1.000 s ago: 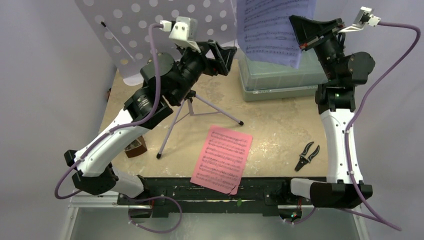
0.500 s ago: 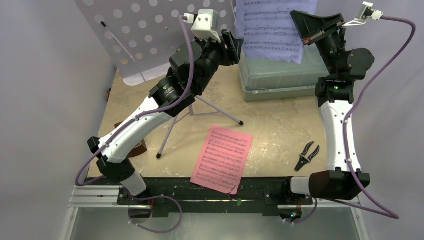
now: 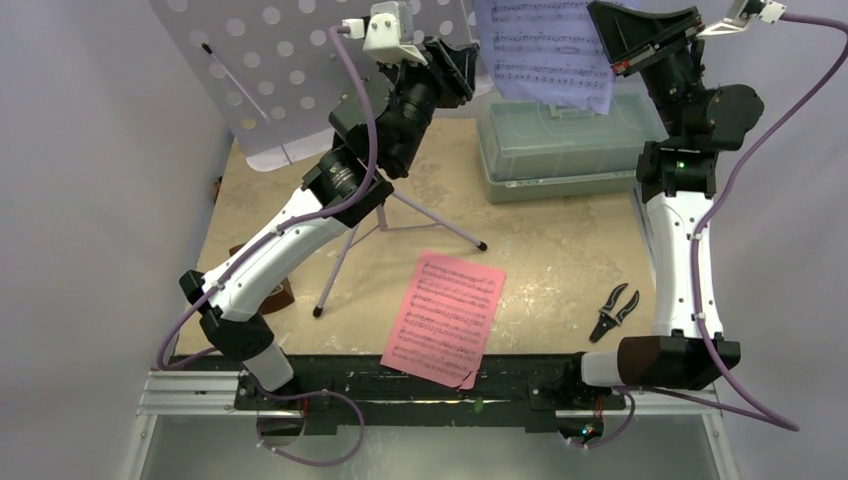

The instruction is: Set up the instrument practice props

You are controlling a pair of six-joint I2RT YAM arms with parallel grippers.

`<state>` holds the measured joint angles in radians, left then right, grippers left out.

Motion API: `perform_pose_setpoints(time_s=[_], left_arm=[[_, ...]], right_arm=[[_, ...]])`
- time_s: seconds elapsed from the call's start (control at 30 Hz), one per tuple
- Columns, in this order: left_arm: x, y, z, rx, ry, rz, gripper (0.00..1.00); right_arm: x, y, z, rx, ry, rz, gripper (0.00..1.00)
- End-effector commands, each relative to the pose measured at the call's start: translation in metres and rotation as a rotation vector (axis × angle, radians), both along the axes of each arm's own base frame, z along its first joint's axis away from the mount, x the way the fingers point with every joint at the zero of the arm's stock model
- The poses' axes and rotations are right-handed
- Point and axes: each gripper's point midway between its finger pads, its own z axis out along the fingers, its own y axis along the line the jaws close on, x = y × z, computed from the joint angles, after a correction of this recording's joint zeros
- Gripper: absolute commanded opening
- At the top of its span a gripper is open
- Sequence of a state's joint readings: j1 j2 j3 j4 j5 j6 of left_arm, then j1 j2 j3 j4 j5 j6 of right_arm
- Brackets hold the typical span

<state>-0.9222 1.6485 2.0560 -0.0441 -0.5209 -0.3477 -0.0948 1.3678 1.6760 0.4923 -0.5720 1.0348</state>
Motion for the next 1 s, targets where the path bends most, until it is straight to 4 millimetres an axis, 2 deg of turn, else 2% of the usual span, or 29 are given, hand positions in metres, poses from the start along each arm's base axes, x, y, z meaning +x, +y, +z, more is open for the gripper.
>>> perform_pose_setpoints(time_s=[0.0,0.27,0.77,0.97], left_arm=[[0.002,0.002,0.028,-0.093,-0.063,-0.012,0.44],[0.004,-0.006,0.037,-0.123,-0.108,-0.035,0.39],[0.015,0.005,0.042,-0.146,-0.16,0.012,0.3],[0.016,-0.001,0.042,-0.154,-0.171,-0.013,0.28]], right_arm=[[-0.011,0.002,0.018,-0.03,-0.066,-0.001,0.0],[-0.012,0.003,0.023,-0.039,-0.09,0.006,0.0],[-0.017,0.006,0.021,-0.045,-0.112,0.026,0.0],[-0.017,0.006,0.022,-0.042,-0.113,0.03,0.0]])
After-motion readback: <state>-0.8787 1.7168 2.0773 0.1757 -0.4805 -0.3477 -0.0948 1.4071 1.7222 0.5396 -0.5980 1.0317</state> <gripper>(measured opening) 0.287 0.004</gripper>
